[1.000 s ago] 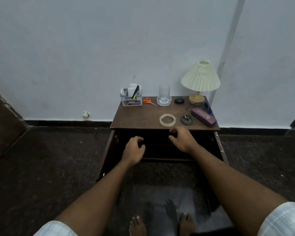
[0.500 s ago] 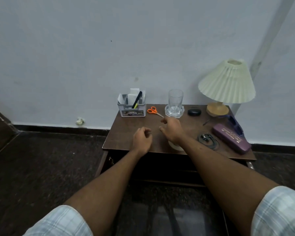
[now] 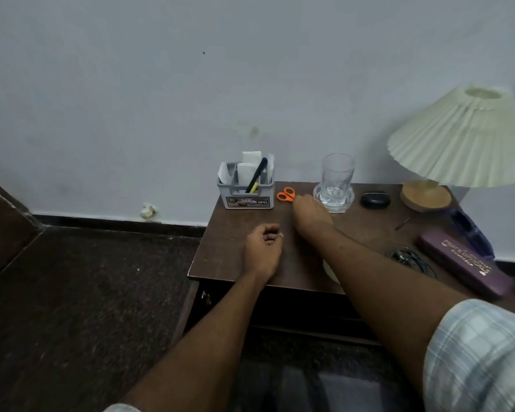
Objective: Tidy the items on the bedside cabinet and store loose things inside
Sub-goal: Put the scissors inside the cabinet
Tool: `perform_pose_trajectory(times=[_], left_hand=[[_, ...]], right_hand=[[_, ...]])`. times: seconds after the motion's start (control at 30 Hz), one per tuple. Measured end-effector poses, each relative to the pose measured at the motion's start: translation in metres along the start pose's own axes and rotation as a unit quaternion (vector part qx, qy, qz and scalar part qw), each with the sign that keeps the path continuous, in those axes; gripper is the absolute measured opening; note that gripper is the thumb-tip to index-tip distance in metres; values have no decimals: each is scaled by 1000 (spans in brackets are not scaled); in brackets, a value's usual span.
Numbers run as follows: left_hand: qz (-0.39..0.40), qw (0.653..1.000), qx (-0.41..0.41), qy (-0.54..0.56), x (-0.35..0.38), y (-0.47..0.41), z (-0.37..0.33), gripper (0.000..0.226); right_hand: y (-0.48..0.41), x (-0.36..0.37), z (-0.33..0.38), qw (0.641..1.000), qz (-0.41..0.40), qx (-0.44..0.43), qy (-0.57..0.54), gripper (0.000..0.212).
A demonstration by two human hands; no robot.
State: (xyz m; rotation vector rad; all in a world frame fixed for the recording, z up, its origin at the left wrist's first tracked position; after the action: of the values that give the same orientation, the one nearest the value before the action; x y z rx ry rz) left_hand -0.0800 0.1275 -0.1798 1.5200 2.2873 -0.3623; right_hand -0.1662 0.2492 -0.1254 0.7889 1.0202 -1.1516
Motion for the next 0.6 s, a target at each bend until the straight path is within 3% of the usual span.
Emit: perform_pose_trajectory(times=[0.2, 0.6], left_hand=[[-11, 1000, 2, 5, -1, 0, 0, 21], [-4, 999, -25, 38, -2, -1, -1, 24]], right_hand=[[4, -3, 1, 998, -46, 23, 25, 34], [19, 0, -17, 970, -43, 154, -183, 20]])
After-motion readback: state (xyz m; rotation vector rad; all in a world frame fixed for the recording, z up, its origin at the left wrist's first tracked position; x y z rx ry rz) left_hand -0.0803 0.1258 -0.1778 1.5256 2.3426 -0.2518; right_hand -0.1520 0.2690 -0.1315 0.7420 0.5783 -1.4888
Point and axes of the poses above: each hand's wrist, its own y-axis away from the middle knuckle, its own x-axis out of the palm, z = x × y, the point moved 8 cm from there along -y, towards the middle knuckle, and after that the axes turned 9 degrees about -y, right-handed, at the moved point
